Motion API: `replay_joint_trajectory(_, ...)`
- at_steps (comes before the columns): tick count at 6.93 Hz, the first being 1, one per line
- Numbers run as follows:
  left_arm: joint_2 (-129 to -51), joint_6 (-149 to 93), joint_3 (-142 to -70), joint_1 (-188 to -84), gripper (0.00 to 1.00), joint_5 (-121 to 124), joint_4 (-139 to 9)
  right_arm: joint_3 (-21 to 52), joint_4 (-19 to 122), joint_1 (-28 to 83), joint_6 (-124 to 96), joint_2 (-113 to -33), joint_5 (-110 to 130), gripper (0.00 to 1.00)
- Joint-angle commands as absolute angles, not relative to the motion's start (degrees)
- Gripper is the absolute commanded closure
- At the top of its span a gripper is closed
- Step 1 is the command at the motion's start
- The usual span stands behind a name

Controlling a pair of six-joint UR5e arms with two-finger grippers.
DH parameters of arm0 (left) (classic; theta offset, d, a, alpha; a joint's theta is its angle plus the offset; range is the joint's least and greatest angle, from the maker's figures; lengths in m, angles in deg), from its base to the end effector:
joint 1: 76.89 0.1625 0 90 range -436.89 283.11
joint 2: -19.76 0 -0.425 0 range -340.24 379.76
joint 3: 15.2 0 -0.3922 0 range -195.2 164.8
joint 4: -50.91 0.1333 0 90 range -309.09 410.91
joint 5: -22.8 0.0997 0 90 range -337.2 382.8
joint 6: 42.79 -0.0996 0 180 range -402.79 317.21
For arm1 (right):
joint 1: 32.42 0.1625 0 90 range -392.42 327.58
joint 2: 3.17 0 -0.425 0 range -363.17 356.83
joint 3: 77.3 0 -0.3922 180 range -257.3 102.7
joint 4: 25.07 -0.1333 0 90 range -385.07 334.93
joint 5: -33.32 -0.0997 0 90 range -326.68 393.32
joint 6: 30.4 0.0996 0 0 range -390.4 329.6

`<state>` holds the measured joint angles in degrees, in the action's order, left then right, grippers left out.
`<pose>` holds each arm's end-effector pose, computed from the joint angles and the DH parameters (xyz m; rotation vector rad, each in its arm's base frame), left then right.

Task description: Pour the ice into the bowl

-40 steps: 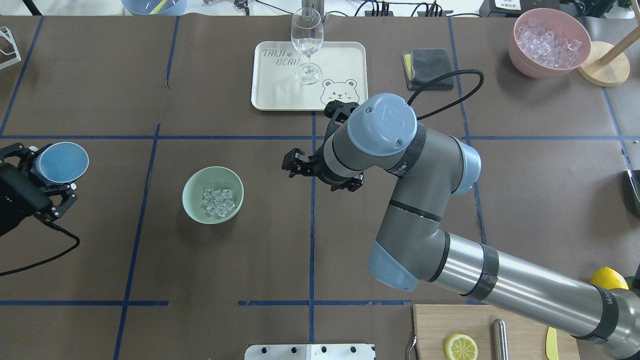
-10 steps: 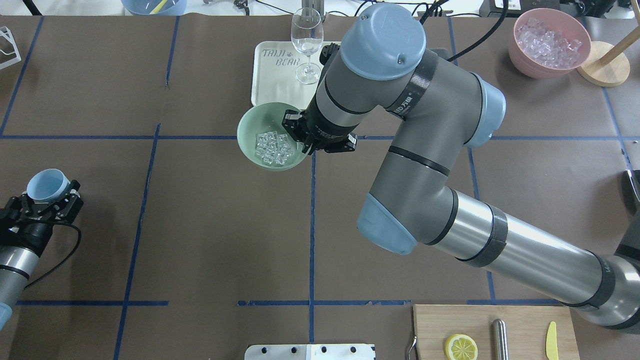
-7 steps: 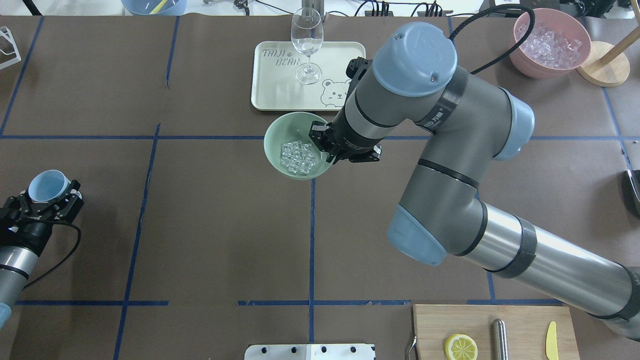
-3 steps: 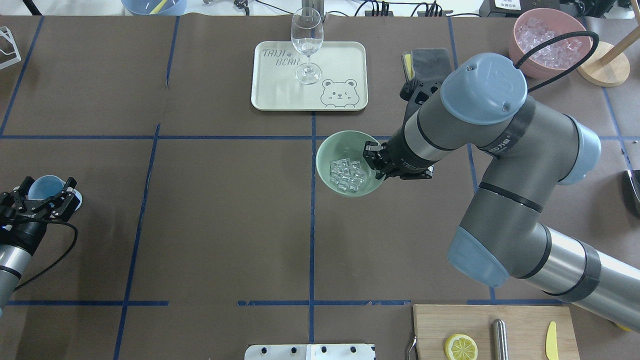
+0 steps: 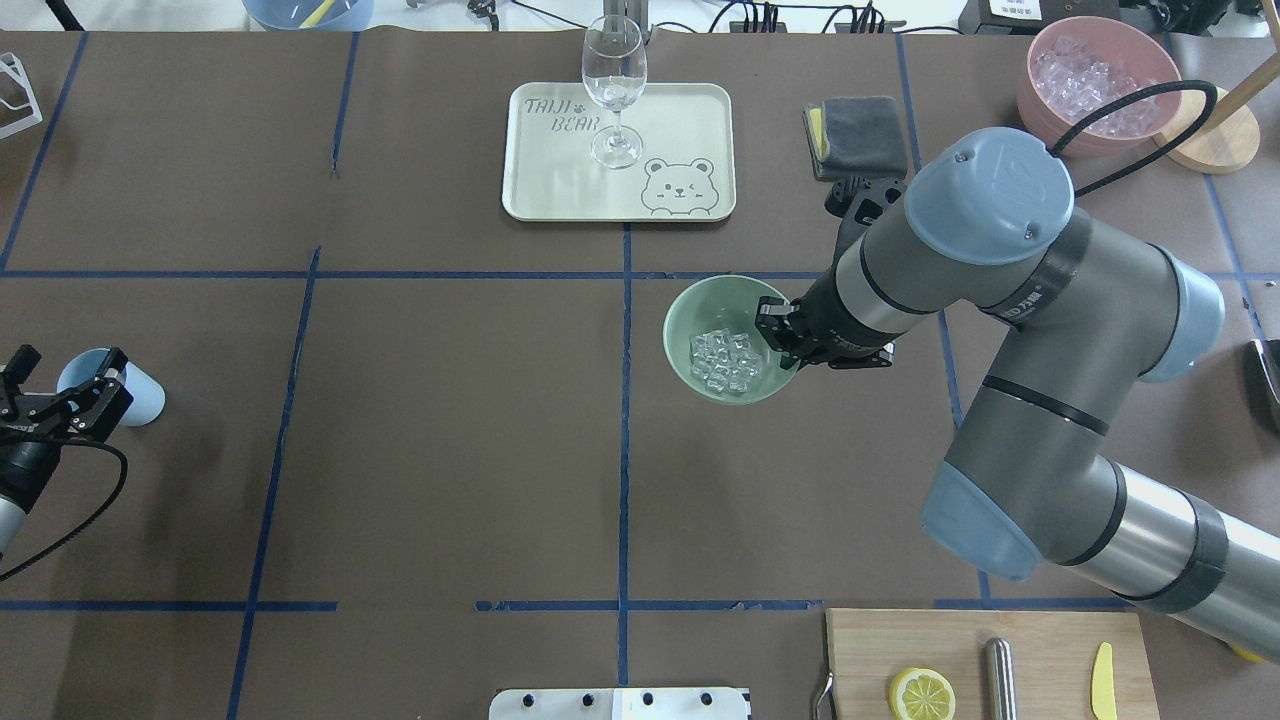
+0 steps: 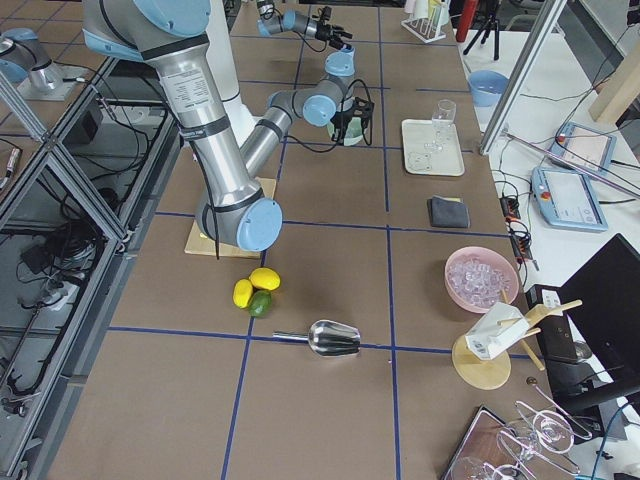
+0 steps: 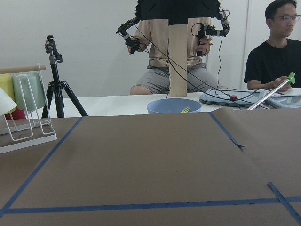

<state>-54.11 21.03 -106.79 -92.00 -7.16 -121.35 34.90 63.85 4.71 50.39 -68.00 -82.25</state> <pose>0.2762 -0.3020 0.5958 1.2248 0.6683 -0.4561 -0.4077 -0.4219 0.2436 -0.0584 -0.9305 0.2630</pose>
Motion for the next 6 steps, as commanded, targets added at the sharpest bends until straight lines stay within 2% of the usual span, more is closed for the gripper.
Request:
replay_joint_trajectory(1, -53.63, 14.20, -111.33, -94.88, 0.00, -12.49, -121.35, 39.82, 63.70, 6.42, 45.83, -75.62, -82.34, 1.00)
replay_joint_trajectory(2, -53.72, 8.94, -113.44, -99.08, 0.00, -17.23, -121.35, 42.20, 63.17, 8.00, 40.93, -80.98, -82.34, 1.00)
replay_joint_trajectory(4, -54.59, 0.76, -116.17, -109.18, 0.00, -31.43, -120.39, 41.18, 60.02, 14.83, 27.23, -90.22, -82.34, 1.00)
replay_joint_trajectory(6, -56.52, -7.51, -118.53, -120.42, 0.00, -48.04, -113.24, 38.55, 57.21, 20.38, 19.65, -94.56, -84.43, 1.00)
